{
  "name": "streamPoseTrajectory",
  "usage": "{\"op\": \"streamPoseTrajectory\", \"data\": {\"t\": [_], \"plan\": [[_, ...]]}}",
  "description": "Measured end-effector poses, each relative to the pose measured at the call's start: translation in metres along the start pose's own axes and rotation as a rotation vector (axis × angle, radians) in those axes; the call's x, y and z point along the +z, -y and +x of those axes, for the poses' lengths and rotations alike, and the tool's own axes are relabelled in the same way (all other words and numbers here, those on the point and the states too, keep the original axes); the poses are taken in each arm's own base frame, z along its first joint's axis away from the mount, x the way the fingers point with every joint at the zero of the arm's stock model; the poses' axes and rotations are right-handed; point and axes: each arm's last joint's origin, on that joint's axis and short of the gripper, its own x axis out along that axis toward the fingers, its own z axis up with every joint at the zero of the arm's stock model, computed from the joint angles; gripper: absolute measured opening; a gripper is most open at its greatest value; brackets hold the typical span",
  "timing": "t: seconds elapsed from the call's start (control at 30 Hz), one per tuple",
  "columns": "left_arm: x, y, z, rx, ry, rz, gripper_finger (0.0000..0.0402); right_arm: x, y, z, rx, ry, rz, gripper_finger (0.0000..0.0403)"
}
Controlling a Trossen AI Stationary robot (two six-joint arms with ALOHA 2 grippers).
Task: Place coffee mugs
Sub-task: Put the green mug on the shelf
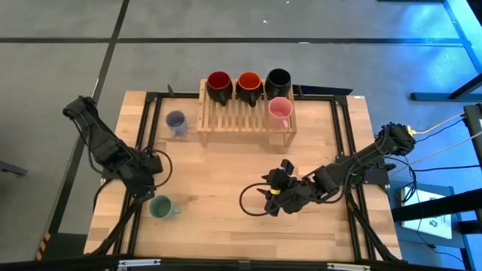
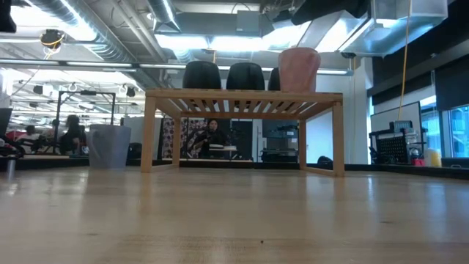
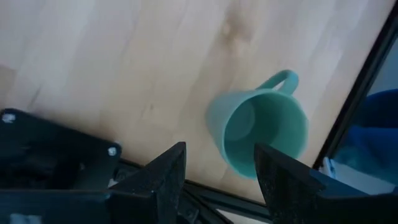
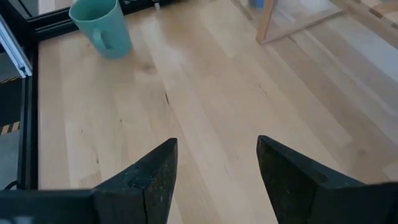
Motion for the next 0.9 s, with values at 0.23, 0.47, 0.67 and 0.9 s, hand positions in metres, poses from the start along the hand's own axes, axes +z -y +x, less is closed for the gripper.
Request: {"op": "streamPoseTrajectory", "data": {"t": [0.23, 0.47, 0.67, 0.9], "plan": [[-0.001, 0.005, 0.032, 0.012, -0.029, 0.023, 0.0183, -0.001, 0.003, 0.000, -0.050, 0.012, -0.018, 0.0207], [-0.002, 0.017, 0.070, 0.073, -0.116, 0.155, 0.0183, -0.001, 0.004, 0.000, -0.066, 0.018, -0.023, 0.0207], [-0.001, 0.024, 0.086, 0.123, -0.152, 0.235, 0.0178, -0.001, 0.004, 0.000, -0.067, 0.017, -0.024, 0.0207], [0.005, 0.029, 0.107, 0.191, -0.205, 0.336, 0.0116, -0.001, 0.004, 0.000, -0.070, 0.017, -0.025, 0.0207]]}}
